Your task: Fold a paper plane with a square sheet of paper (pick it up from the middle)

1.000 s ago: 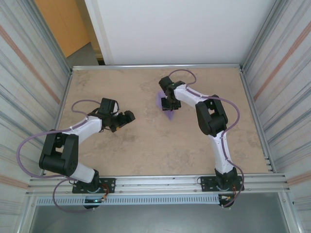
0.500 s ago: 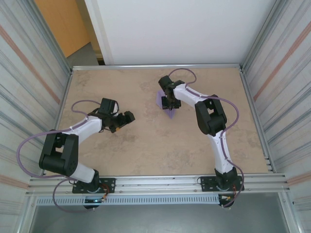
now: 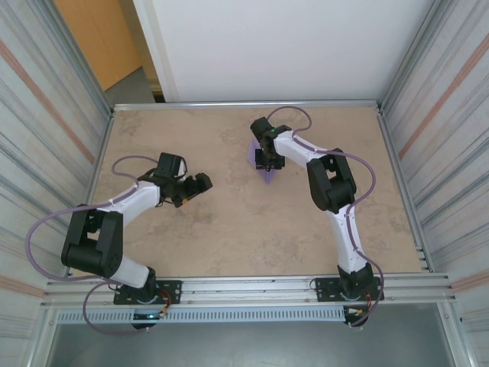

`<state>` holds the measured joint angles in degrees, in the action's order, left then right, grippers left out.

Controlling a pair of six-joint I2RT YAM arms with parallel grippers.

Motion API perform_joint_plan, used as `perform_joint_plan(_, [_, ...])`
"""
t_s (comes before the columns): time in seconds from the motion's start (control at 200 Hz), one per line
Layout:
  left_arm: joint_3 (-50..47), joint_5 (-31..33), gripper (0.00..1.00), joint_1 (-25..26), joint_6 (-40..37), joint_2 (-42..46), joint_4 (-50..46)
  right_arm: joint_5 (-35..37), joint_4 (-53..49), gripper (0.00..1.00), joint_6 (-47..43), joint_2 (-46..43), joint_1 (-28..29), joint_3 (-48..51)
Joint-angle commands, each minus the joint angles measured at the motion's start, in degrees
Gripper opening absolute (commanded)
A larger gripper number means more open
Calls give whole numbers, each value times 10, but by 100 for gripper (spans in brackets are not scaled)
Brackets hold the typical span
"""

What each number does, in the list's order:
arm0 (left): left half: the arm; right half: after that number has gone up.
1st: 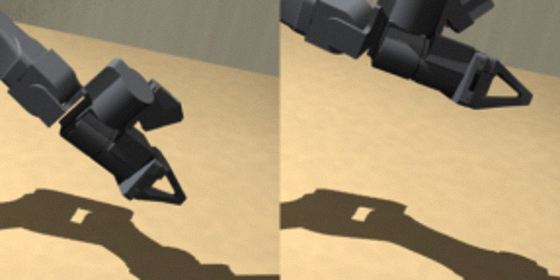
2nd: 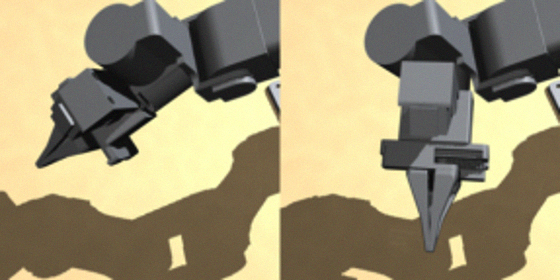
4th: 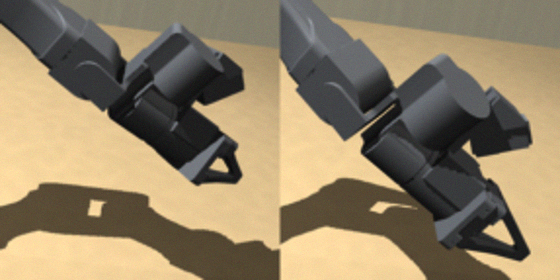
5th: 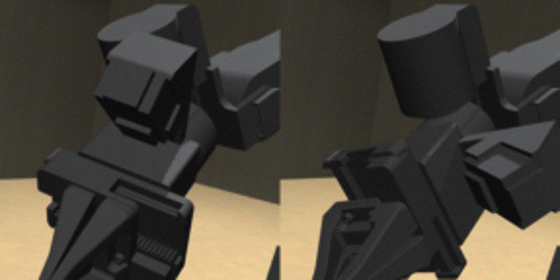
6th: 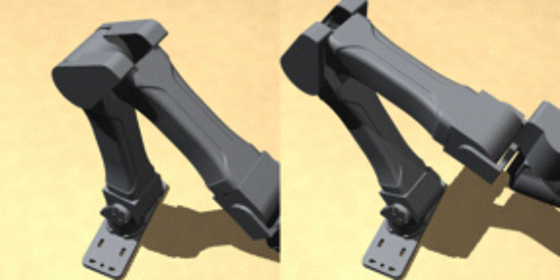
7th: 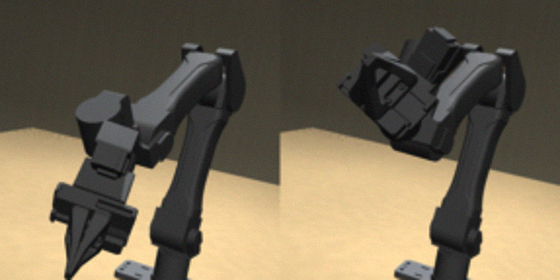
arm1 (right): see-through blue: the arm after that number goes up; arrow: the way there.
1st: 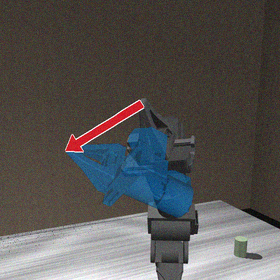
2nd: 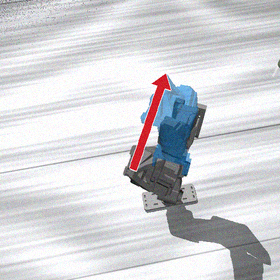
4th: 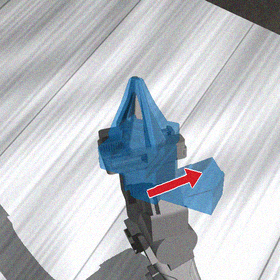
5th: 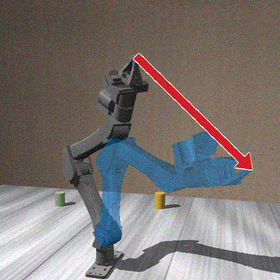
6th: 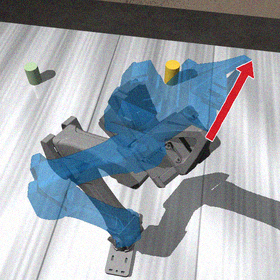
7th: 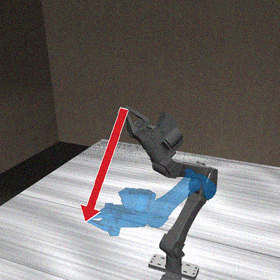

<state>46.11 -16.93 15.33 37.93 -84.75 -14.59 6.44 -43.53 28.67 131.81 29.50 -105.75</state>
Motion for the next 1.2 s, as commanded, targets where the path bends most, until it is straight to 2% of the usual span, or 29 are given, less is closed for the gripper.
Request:
perform_joint_plan(0.0, [27, 22, 90, -3, -19, 33, -23, 2, -15, 48, -4, -12, -6, 4])
perform_joint_plan(0.341, [73, 121, 95, -5, -63, 95, -66, -4, 6, 62, -5, -141, -21, 28])
perform_joint_plan(0.476, [78, 169, 99, -7, -85, 131, -72, 31, 34, 69, -4, -225, -37, 83])
perform_joint_plan(0.596, [68, 218, 99, -15, -101, 169, -65, 71, 85, 77, -12, -327, -68, 177])
perform_joint_plan(0.667, [53, 240, 99, -26, -105, 189, -56, 97, 119, 86, -25, -393, -92, 239])
perform_joint_plan(0.732, [33, 264, 99, -37, -106, 206, -44, 120, 154, 100, -37, -452, -116, 301])
perform_joint_plan(0.967, [-62, 397, 99, -57, -146, 260, 38, 155, 253, 99, -65, -615, -223, 497])
perform_joint_plan(1.087, [-92, 403, 99, -76, -182, 266, 69, 156, 309, 99, -67, -668, -285, 589])
perform_joint_plan(1.193, [-133, 410, 99, -78, -239, 265, 142, 135, 351, 99, -61, -682, -335, 650])
